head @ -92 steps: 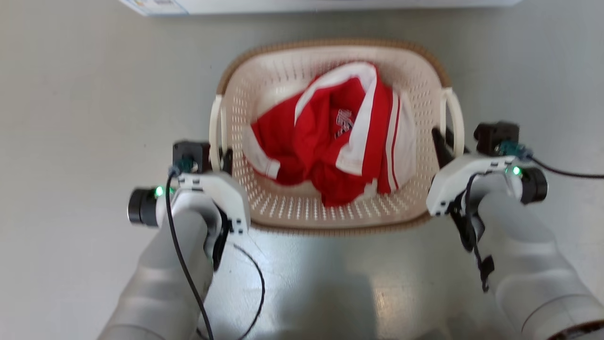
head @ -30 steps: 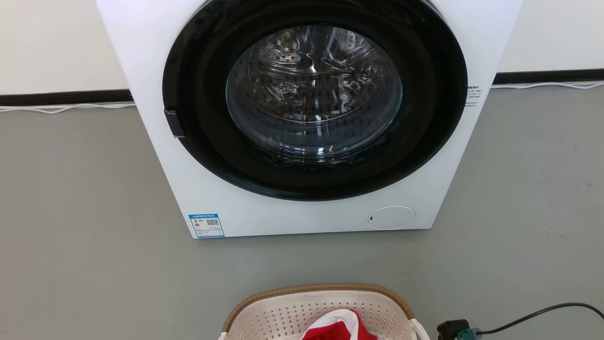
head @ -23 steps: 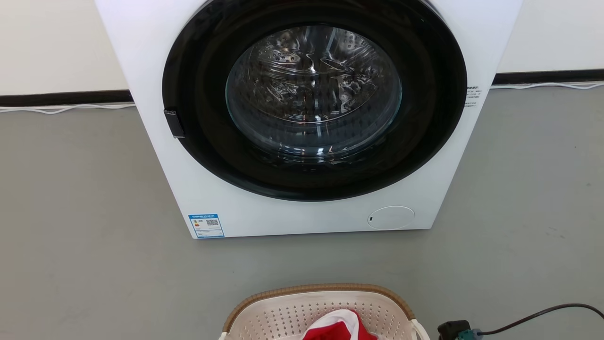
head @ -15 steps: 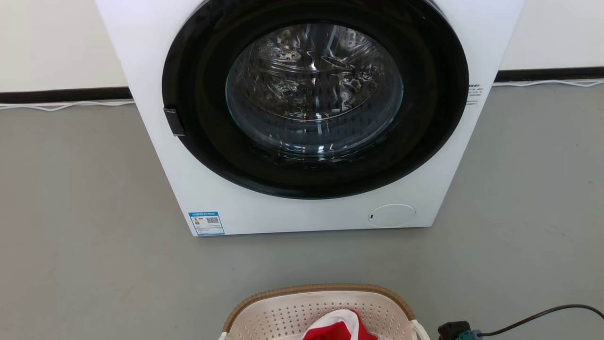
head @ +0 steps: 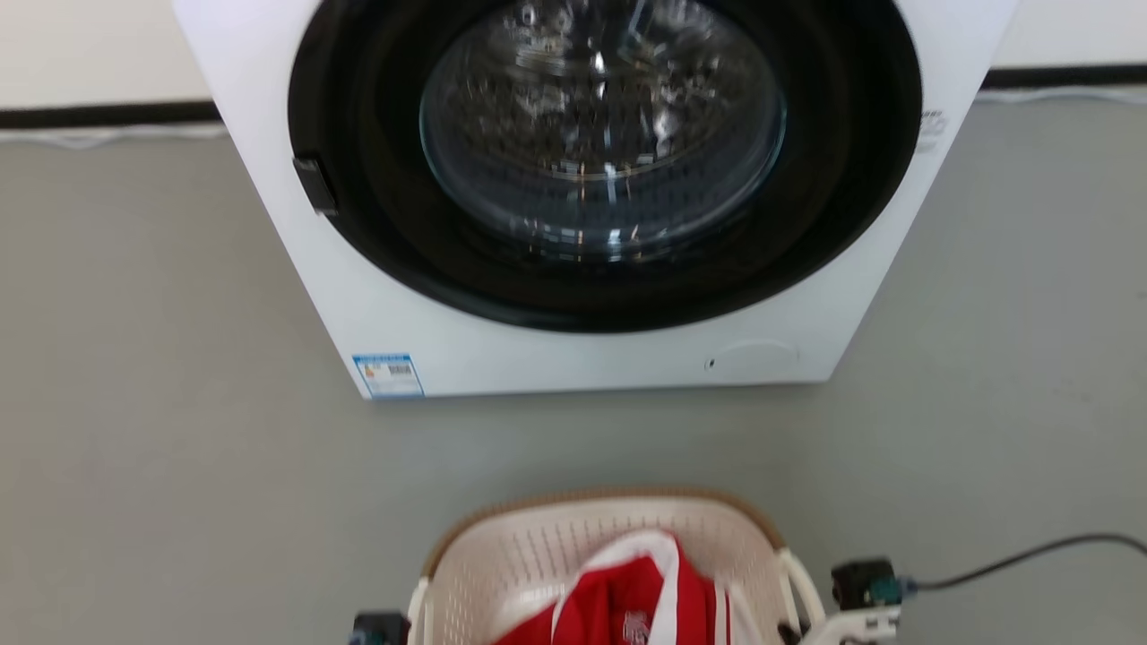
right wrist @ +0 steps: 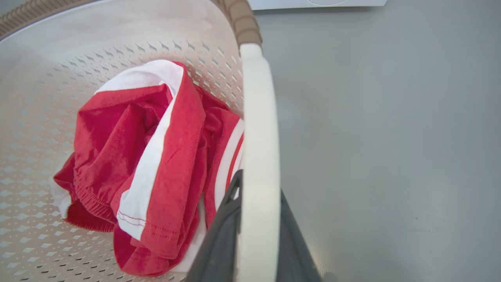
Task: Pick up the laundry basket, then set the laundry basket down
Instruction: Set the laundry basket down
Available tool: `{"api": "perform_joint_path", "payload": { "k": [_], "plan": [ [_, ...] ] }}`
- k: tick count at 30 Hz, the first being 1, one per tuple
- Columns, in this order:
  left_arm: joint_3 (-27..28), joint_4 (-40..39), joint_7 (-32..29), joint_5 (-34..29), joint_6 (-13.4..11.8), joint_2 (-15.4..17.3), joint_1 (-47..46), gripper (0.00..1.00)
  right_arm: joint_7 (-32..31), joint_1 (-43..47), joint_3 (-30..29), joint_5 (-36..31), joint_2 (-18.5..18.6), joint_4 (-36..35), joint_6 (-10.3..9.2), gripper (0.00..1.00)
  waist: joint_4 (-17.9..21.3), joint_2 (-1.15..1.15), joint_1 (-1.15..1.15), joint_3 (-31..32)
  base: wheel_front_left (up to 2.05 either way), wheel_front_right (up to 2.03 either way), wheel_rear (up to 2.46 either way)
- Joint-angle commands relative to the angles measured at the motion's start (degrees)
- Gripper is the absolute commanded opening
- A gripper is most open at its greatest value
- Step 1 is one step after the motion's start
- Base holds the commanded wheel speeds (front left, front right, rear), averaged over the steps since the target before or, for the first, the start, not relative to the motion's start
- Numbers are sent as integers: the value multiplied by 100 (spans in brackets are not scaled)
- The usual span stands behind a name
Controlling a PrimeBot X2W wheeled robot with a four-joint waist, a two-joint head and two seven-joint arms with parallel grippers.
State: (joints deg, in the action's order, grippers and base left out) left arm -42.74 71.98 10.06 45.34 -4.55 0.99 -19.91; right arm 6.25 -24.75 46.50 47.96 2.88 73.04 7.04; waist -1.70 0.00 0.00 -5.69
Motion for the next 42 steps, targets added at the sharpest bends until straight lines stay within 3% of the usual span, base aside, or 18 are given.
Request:
{"api": "perform_joint_path", "payload": {
  "k": [1,21,31,42],
  "plan": [
    [115,-23,75,-1,-118,188,-333,0,165,-270,94,19,-1,-49,45,0,-31,0,0,-257,0,0,0],
    [129,-58,252,24,-116,188,-2359,0,610,-2230,-300,-59,-1,88,45,0,-243,0,0,-2636,0,0,0],
    [83,-45,405,9,-114,188,-3260,0,673,-2976,-1209,-961,-1,90,45,0,-338,0,0,-3828,0,0,0],
    [48,-102,488,-64,-176,188,-3711,0,690,-3257,-2339,-2116,-1,91,45,0,-413,0,0,-4238,0,0,0]
  ]
}}
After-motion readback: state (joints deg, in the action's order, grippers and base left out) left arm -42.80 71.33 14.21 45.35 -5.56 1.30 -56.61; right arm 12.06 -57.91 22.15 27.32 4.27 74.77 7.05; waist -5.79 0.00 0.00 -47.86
